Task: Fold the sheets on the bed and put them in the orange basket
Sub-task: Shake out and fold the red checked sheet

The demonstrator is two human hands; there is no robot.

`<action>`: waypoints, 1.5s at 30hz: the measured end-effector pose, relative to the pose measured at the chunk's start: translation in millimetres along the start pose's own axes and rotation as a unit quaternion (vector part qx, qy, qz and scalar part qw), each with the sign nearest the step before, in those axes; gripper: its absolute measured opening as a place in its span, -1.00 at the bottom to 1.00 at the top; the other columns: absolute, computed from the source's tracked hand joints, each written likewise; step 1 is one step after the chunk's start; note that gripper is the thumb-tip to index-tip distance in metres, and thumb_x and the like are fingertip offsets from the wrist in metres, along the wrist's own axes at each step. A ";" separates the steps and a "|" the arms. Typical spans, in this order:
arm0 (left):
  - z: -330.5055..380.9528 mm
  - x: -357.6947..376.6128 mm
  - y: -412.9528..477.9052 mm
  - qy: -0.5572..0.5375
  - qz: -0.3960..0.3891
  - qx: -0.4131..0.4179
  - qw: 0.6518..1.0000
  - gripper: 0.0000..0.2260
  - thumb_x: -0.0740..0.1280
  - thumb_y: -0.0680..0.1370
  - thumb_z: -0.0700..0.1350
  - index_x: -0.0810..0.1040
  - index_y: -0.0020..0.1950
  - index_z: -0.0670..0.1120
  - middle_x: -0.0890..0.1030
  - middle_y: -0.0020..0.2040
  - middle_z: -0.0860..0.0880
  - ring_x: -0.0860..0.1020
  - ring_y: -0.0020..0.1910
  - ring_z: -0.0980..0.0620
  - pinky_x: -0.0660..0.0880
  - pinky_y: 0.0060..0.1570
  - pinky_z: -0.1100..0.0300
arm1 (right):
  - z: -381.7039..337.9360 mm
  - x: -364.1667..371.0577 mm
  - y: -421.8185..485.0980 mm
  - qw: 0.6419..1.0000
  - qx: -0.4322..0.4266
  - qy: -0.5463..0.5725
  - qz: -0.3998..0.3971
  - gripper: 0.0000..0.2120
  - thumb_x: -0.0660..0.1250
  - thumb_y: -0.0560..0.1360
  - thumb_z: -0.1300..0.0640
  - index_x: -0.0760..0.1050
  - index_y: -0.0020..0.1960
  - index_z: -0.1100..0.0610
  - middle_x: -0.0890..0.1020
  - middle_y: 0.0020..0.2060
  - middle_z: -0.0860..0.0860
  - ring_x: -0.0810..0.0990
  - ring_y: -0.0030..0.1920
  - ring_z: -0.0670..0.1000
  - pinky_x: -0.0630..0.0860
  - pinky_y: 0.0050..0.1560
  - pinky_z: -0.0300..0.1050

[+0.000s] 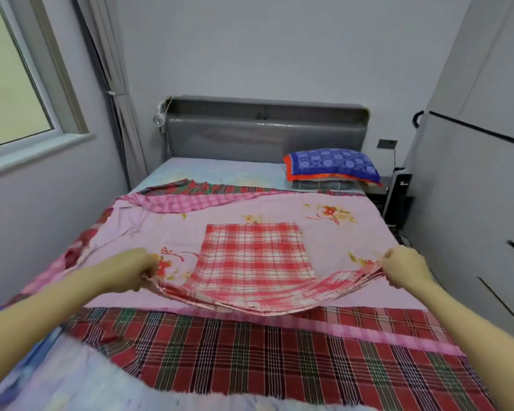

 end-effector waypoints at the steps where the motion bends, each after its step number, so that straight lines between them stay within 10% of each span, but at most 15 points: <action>1: 5.6 15.3 -11.3 0.013 -0.019 -0.008 1.000 -0.84 0.38 0.50 -0.02 0.46 -0.22 0.00 0.53 -0.24 0.07 0.43 -0.33 0.17 0.25 -0.37 0.38 | 9.6 7.9 -13.3 0.999 0.003 -0.049 -0.022 -0.81 0.21 0.38 0.31 0.41 -0.40 0.18 0.55 -0.45 0.11 0.52 -0.37 0.11 0.44 -0.31 -0.15; 12: 71.5 112.9 -166.7 -0.200 -0.342 -0.057 0.917 -0.89 0.45 0.40 -0.32 0.58 -0.14 -0.19 0.66 -0.28 -0.05 0.58 -0.47 0.12 0.52 -0.38 0.30 | 80.5 42.9 -184.2 0.917 0.022 -0.275 -0.288 -0.82 0.11 0.53 0.35 0.49 0.00 0.29 0.53 -0.29 0.11 0.47 -0.42 0.03 0.42 -0.41 -0.15; 16: 59.4 116.5 -184.3 -0.257 -0.353 -0.062 0.898 -0.87 0.42 0.44 -0.34 0.52 -0.18 -0.15 0.63 -0.33 -0.04 0.51 -0.51 0.13 0.46 -0.44 0.32 | 83.8 41.5 -187.9 0.930 0.063 -0.230 -0.280 -0.73 0.07 0.53 0.35 0.33 -0.32 0.20 0.44 -0.39 0.07 0.45 -0.42 0.03 0.42 -0.38 -0.15; 24: -7.1 142.2 -102.8 -0.349 -0.131 -0.153 0.915 -0.91 0.41 0.41 -0.36 0.57 -0.20 -0.19 0.56 -0.41 -0.06 0.51 -0.50 0.08 0.45 -0.46 0.28 | 77.4 78.7 -114.4 0.975 0.154 0.030 -0.157 -0.73 0.12 0.45 0.34 0.45 -0.39 0.28 0.54 -0.55 0.19 0.52 -0.56 0.08 0.49 -0.43 -0.14; 33: -67.9 140.7 62.5 -0.376 0.031 -0.199 0.905 -0.93 0.40 0.45 -0.22 0.64 -0.23 -0.11 0.63 -0.26 -0.10 0.55 -0.22 -0.08 0.50 -0.18 0.12 | 97.0 165.0 -14.9 0.829 0.393 0.396 -0.026 -0.82 0.06 0.51 0.42 0.34 0.06 0.32 0.46 -0.39 0.23 0.49 -0.65 0.11 0.39 -0.72 -0.19; 45: -112.6 188.9 245.1 -0.374 0.111 -0.308 0.868 -0.85 0.21 0.54 -0.27 0.56 0.00 -0.24 0.59 -0.13 -0.28 0.47 -0.26 -0.19 0.33 -0.32 0.13 | 45.8 249.7 125.5 0.791 0.407 0.457 -0.007 -0.84 0.22 0.47 0.46 0.38 0.03 0.31 0.52 -0.67 0.06 0.54 -0.63 -0.06 0.53 -0.57 -0.18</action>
Point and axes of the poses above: each hand's wrist, its own y-axis towards the middle knuckle, its own x-axis out of the palm, z = x × y, the point moved 9 cm from there along y, towards the middle knuckle
